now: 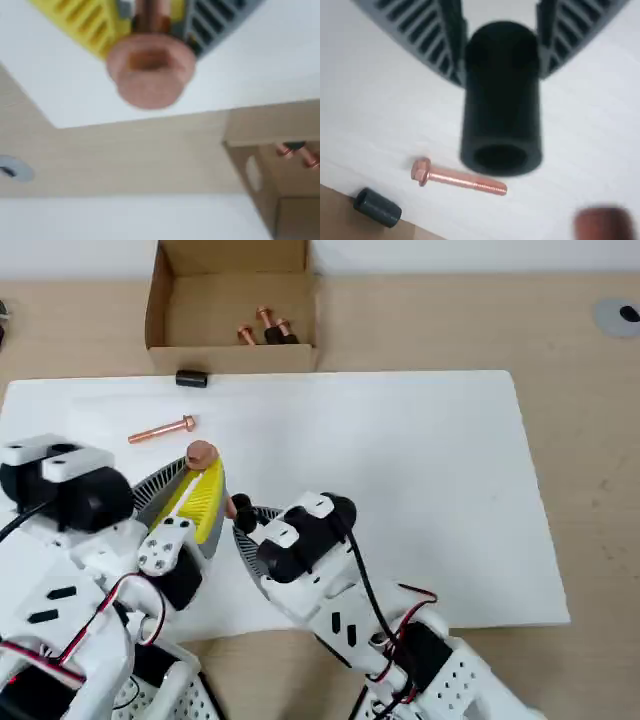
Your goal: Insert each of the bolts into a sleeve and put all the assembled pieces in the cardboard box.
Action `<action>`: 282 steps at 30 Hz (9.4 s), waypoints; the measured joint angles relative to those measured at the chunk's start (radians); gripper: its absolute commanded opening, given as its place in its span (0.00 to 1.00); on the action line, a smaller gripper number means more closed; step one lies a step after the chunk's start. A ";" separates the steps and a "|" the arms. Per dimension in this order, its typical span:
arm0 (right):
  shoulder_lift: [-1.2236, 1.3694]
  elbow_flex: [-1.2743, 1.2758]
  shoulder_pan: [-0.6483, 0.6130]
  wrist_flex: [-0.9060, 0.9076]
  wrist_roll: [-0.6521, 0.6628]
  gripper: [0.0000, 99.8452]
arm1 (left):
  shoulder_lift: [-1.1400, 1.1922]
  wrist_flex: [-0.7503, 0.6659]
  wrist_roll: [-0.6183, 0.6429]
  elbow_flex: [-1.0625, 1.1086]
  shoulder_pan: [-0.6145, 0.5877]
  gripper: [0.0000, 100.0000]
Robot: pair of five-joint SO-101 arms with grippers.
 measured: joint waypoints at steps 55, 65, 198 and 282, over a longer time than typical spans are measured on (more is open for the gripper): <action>0.000 0.006 0.000 -0.020 0.000 0.01 | -0.015 -0.158 0.000 0.224 -0.054 0.01; -0.002 0.003 0.002 -0.031 0.000 0.01 | -0.011 -0.112 0.057 0.216 -0.002 0.01; 2.754 -2.601 0.502 0.121 0.272 0.01 | -0.005 0.117 -0.130 0.483 -0.832 0.16; 2.596 -2.983 0.313 1.234 0.809 0.24 | 0.279 -0.040 -0.034 0.465 -0.838 0.17</action>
